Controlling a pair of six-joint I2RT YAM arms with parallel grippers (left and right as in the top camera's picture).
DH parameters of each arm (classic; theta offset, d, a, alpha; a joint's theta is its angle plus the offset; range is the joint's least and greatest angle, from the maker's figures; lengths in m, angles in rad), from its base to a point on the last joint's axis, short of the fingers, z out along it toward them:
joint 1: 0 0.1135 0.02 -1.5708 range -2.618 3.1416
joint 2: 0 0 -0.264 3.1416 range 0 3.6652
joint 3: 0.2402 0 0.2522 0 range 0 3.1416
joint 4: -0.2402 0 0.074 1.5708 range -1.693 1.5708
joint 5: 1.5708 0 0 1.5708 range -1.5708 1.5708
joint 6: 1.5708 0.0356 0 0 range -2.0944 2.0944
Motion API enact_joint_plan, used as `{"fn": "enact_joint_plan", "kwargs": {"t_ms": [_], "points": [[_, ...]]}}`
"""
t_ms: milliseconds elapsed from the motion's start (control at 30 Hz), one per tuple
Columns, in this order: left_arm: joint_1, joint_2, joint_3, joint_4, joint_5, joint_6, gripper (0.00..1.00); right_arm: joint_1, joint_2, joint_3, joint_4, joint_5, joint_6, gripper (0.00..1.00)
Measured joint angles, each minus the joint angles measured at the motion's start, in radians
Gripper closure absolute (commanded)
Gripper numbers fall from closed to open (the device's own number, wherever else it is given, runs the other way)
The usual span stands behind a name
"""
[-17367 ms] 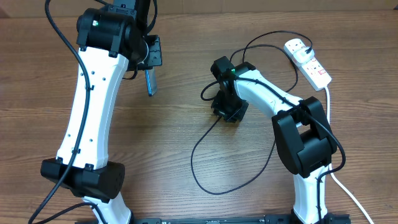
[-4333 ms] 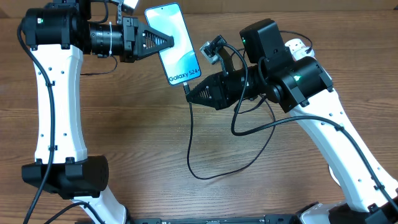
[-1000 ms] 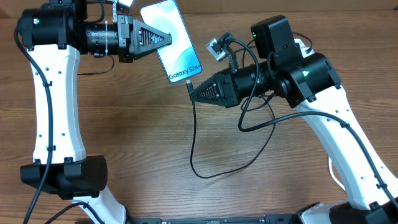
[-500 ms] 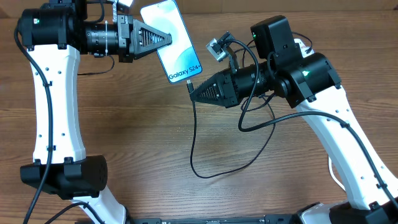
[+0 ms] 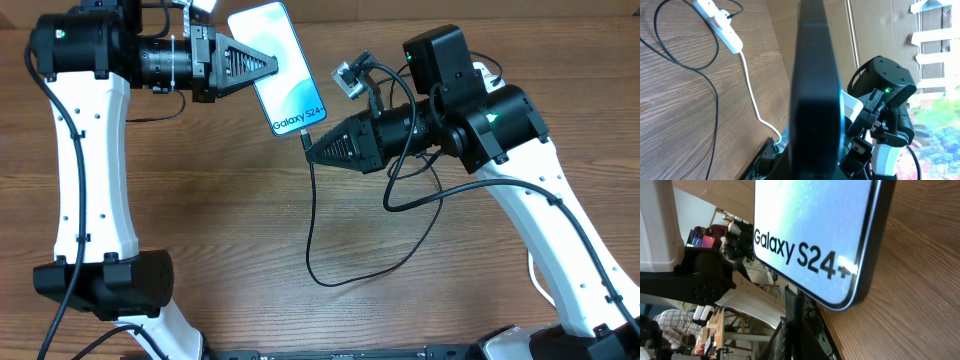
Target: Plug charger to phone and switch on socket
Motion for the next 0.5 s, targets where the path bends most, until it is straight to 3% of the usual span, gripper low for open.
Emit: {"fn": "enact_joint_plan", "kwargs": {"t_ms": [500], "points": [[0.000,0.000,0.000,0.000,-0.001,0.021,0.96,0.000,0.000,0.000,0.002,0.000,0.000,0.96]]}}
